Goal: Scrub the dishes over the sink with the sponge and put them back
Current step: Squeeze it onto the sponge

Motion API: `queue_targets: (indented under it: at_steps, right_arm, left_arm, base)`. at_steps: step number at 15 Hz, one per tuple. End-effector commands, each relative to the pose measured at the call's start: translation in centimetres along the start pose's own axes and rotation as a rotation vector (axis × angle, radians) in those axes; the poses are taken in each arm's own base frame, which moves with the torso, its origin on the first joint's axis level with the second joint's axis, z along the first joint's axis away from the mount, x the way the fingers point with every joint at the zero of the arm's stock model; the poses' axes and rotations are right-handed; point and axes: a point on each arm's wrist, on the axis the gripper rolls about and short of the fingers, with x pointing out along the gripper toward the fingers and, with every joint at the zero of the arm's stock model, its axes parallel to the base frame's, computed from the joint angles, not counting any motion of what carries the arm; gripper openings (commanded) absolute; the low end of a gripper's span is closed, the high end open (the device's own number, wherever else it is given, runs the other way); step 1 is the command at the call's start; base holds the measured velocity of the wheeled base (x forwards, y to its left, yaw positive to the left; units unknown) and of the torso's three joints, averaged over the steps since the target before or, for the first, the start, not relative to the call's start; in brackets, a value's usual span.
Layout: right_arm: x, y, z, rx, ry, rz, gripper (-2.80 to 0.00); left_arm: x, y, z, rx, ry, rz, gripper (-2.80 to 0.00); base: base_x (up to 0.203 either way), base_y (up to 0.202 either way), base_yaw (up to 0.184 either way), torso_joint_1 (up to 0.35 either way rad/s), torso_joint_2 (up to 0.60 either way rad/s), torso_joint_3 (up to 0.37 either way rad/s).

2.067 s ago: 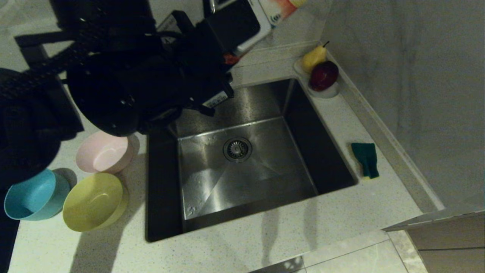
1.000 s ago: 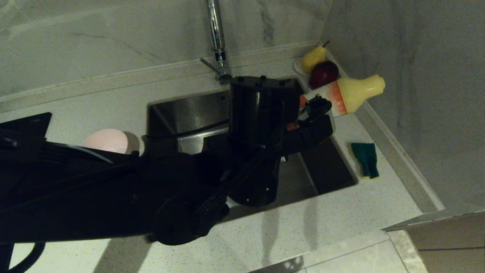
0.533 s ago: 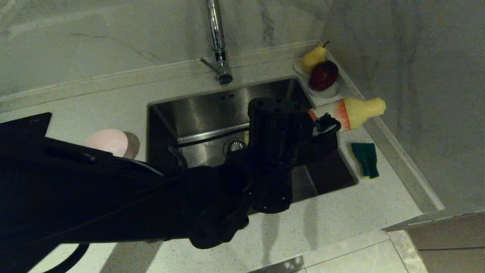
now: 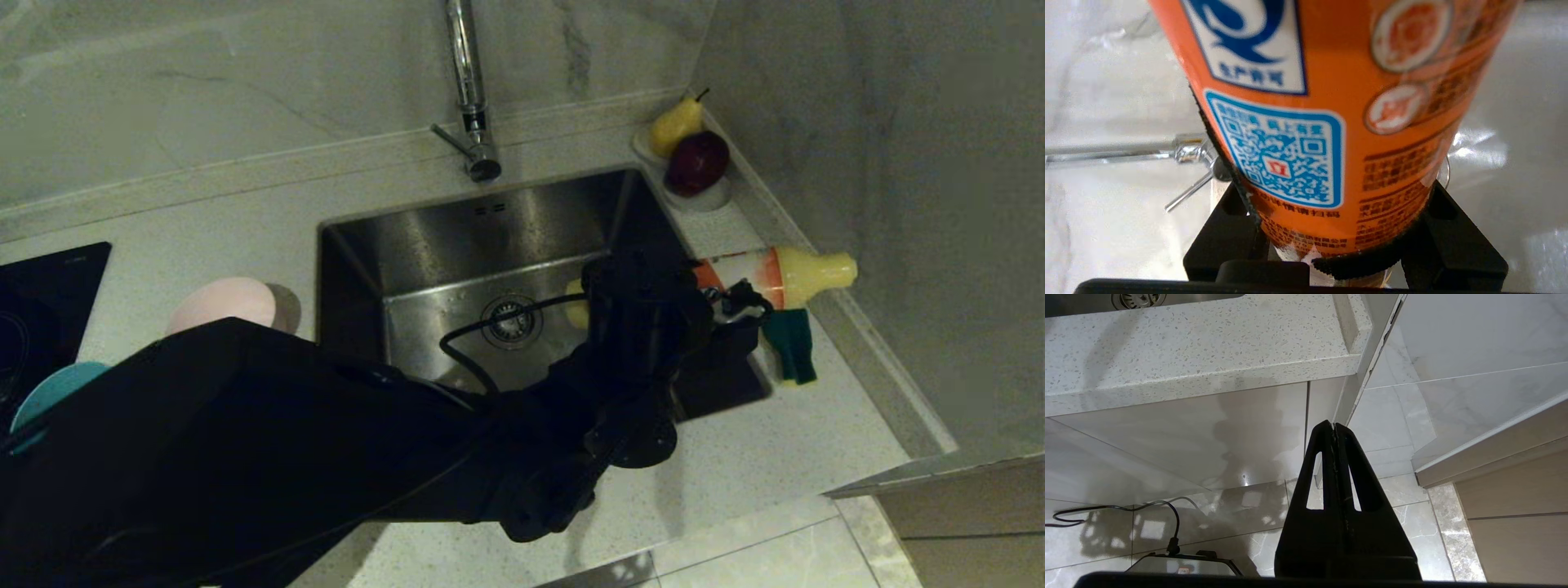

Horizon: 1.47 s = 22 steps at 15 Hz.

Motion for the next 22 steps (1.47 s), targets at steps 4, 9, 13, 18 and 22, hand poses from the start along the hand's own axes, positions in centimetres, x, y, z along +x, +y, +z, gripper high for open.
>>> queue_targets:
  at_steps: [4, 9, 13, 18, 22]
  right_arm:
    - [0.0, 0.0, 0.0, 0.0, 0.001, 0.001, -2.8]
    - [0.0, 0.0, 0.0, 0.0, 0.001, 0.001, -2.8]
    - [0.0, 0.0, 0.0, 0.0, 0.001, 0.001, -2.8]
    - [0.0, 0.0, 0.0, 0.0, 0.001, 0.001, -2.8]
    - [0.0, 0.0, 0.0, 0.0, 0.001, 0.001, -2.8]
  left_arm:
    - [0.2, -0.7, 0.4, 0.103, -0.003, 0.0, -2.8]
    - [0.6, -0.6, 1.2, 0.211, -0.012, 0.044, -2.8]
    - [0.6, -1.1, 1.6, 0.314, -0.021, 0.043, -2.8]
    - [0.9, -1.2, 2.6, 0.38, -0.028, 0.074, -2.8]
    - [1.2, -2.6, 2.7, 0.405, -0.025, 0.056, -2.8]
  base:
    - [0.0, 0.0, 0.0, 0.0, 0.0, 0.0]
    - [0.0, 0.0, 0.0, 0.0, 0.0, 0.0]
    - [0.0, 0.0, 0.0, 0.0, 0.0, 0.0]
    - [0.0, 0.0, 0.0, 0.0, 0.0, 0.0]
    - [0.0, 0.0, 0.0, 0.0, 0.0, 0.0]
